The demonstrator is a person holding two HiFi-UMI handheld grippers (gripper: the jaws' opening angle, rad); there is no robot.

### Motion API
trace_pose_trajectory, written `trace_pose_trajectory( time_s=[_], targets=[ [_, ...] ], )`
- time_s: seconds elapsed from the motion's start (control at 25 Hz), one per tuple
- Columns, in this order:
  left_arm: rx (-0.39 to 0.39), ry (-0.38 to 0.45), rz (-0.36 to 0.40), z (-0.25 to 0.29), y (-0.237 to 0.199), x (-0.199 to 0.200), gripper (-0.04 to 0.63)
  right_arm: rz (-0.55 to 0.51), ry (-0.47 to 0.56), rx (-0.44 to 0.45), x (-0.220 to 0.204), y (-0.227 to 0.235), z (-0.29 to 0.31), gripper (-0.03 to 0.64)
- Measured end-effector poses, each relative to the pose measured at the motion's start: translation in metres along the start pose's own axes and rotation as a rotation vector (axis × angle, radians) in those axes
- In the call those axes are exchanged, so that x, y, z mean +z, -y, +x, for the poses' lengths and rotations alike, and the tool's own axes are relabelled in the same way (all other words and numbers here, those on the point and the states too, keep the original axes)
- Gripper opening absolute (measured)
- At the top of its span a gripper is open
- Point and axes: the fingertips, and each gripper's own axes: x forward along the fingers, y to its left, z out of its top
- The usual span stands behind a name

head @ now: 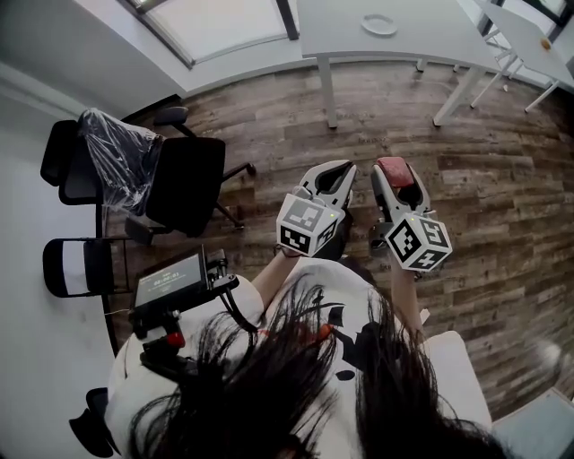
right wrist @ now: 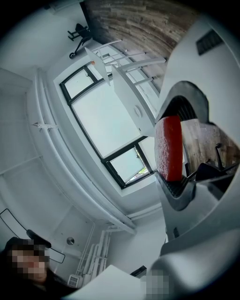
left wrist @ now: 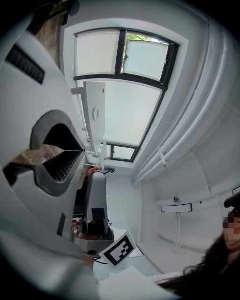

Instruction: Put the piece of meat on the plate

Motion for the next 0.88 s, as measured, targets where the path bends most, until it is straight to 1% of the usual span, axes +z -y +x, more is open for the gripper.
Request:
trace_pose_trajectory(
  time_s=[0.16,0.36,0.6,0.8,0.88],
  targets=[
    [-0.012,-0.003,-0.008,0.031,-0.017,0.007,0.008,0.0,-0.009,-0.015,0.01,0.018,0.025,0.311],
    [-0.028,-0.009,-0.023,0.095,-0.061,0.027,0.008,0.006,-0.023,-0.042,0.034,0.051,0.088,0.311],
    [-0.042,0.014,0.016,0.108,-0.066,0.039,0.008,0.003,0.013,-0.043,0.046,0.056,0.097,0.311],
    [-0.057,0.01,-0.009,0.161,-0.128,0.057,0.008,0.005,-0.019,-0.053,0.057,0.069,0.177,0.311],
    [-0.065,0.013,-0.015,0.174,-0.144,0.062,0.008,0.005,-0.027,-0.056,0.06,0.072,0.197,0.311]
  ],
)
